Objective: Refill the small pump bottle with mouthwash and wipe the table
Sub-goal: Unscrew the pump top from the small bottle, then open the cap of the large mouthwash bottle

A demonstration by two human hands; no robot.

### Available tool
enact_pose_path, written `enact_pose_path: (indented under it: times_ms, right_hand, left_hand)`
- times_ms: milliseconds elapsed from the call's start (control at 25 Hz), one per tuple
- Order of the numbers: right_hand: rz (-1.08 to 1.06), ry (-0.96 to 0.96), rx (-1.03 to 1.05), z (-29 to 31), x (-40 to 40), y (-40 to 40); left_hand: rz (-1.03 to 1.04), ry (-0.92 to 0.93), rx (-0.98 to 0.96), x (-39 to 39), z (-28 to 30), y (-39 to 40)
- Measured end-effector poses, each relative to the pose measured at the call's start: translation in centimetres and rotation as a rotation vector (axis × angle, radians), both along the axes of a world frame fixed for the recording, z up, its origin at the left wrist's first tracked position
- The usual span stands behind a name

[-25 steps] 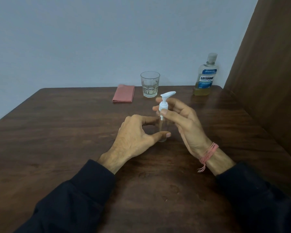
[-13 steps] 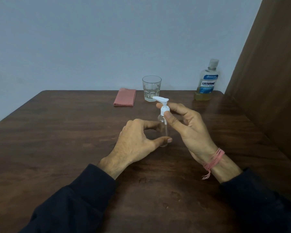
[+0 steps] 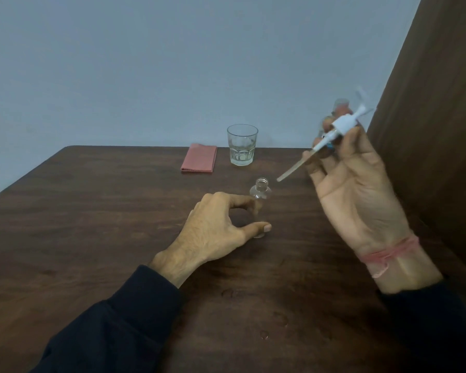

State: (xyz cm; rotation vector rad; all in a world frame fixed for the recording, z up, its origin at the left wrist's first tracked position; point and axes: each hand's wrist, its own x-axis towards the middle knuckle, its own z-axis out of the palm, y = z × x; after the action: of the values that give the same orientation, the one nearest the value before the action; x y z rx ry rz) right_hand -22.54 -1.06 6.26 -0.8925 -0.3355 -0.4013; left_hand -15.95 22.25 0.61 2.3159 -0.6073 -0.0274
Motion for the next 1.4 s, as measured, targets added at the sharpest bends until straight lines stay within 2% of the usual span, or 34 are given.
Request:
enact_pose_path:
  times_ms: [80,120,240,320,560,720,1160,1400]
  right_hand:
    - [-0.04,0.087,0.065,0.0,0.0,-1.1]
    - [-0.068,0.178,0.013,-0.2,0.1,-1.3]
    - [-0.087,0.534,-0.351,-2.3,0.7,-0.9]
    - [-0.082,0.661,-0.53,-3.8,1.0,-0.7]
    - [-0.124,0.728,-0.722,-5.7,1.6,-0.9]
    - [-0.234,0.729,-0.841,-5.6,1.5,-0.6]
    - [-0.195,0.807,-0.88,-4.9,1.2,-0.4]
    - [-0.317,0.767,-1.024,-3.9,0.6,-0.2]
  left_hand:
    - [0.02,-0.017,-0.023,0.7,0.4,1.2]
    - [0.031,-0.005,-0.05,1.0,0.5,1.8]
    - [-0.011,0.015,-0.135,1.8,0.0,3.1]
    - [-0.047,-0.005,-0.175,2.2,-0.5,3.4]
    - [-0.1,-0.057,-0.227,2.8,-1.2,3.4]
    - [-0.11,-0.063,-0.231,2.7,-1.2,3.6]
    - [-0.093,-0.03,-0.208,2.5,-1.0,3.5]
    - [-0.018,-0.02,-0.262,1.6,-0.4,3.4]
